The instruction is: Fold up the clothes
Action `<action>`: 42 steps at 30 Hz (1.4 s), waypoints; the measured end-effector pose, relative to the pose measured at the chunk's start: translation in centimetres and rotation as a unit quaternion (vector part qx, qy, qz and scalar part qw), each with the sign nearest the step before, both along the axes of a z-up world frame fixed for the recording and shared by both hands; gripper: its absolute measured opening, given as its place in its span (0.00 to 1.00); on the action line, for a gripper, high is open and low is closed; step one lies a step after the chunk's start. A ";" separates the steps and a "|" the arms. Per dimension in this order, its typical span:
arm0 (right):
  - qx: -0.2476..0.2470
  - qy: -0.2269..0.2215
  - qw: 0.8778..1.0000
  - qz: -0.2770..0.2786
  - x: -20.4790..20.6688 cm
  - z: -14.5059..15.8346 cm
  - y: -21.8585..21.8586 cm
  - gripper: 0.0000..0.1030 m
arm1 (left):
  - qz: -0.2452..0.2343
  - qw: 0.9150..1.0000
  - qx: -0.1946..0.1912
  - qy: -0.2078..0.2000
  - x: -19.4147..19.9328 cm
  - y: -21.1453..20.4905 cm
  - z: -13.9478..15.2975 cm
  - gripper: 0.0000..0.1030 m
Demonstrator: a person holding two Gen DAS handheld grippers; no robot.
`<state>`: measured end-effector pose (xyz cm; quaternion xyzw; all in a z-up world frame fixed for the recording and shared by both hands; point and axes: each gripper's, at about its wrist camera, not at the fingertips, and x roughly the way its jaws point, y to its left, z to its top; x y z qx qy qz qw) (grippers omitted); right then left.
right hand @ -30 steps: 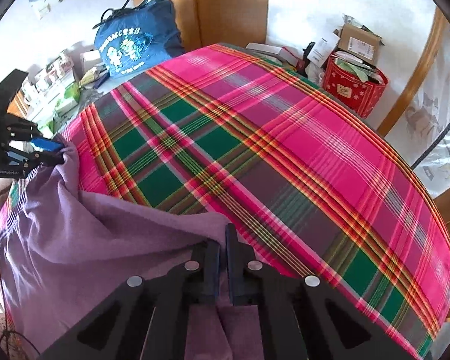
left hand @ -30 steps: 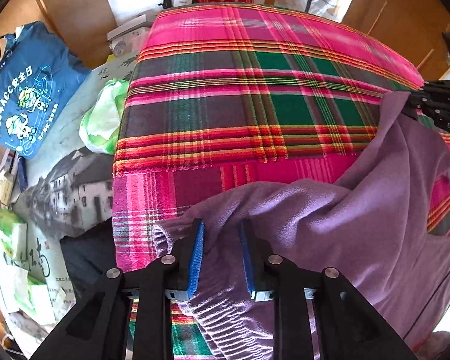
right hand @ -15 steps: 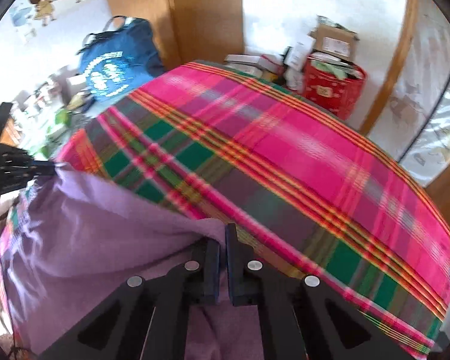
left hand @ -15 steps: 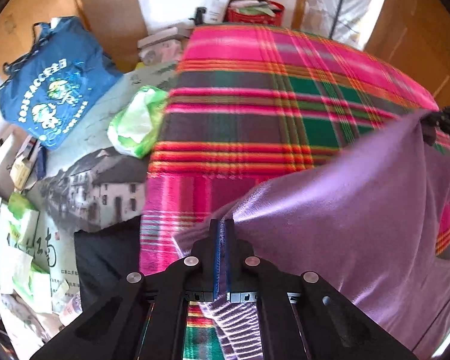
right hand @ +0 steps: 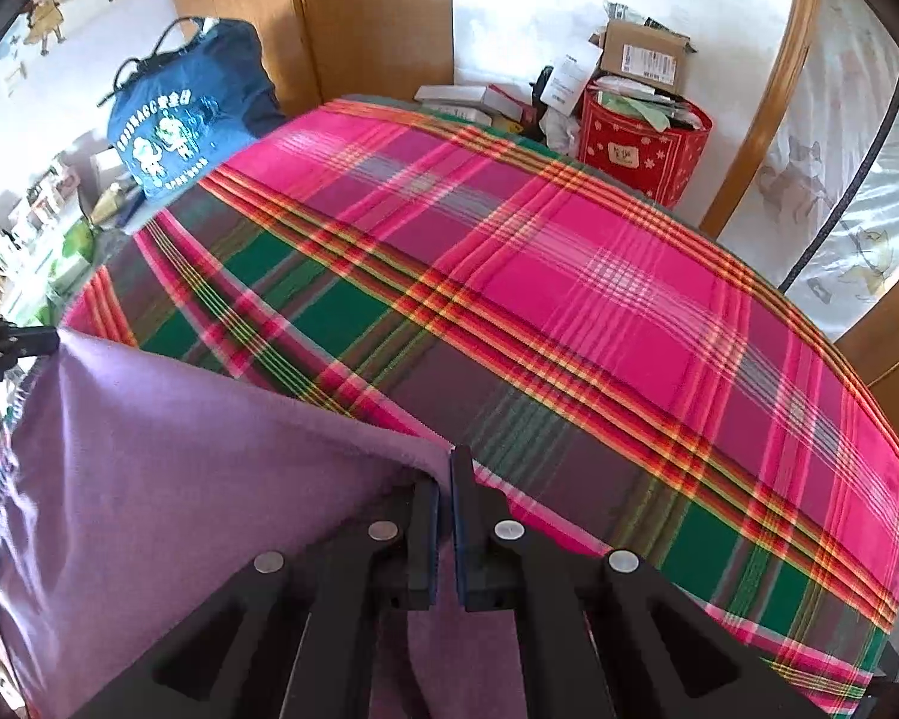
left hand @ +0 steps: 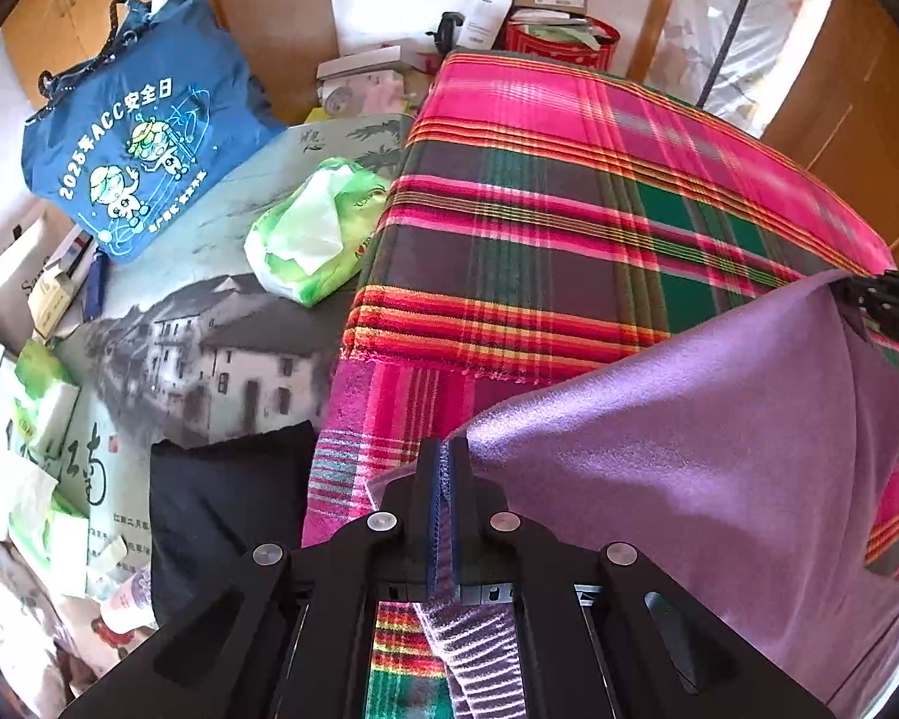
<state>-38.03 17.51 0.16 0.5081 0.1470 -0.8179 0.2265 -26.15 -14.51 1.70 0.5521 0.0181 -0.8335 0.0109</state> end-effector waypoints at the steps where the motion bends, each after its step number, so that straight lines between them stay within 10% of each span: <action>1: 0.008 0.001 1.000 0.001 -0.1 -0.3 -0.2 0.04 | -0.002 1.000 -0.006 0.000 0.0 0.1 0.0 0.04; 8: 0.038 0.018 0.999 -0.001 0.1 -0.4 -0.5 0.20 | -0.001 1.000 -0.022 -0.001 -0.1 0.6 -0.1 0.07; 28: 0.015 0.031 0.998 -0.052 6.2 5.4 7.7 0.27 | 0.039 0.999 0.003 -0.012 2.6 -0.6 2.2 0.22; 42: -0.002 0.041 0.985 -0.168 16.4 4.7 21.1 0.28 | -0.145 0.989 0.024 0.007 4.7 12.1 4.7 0.26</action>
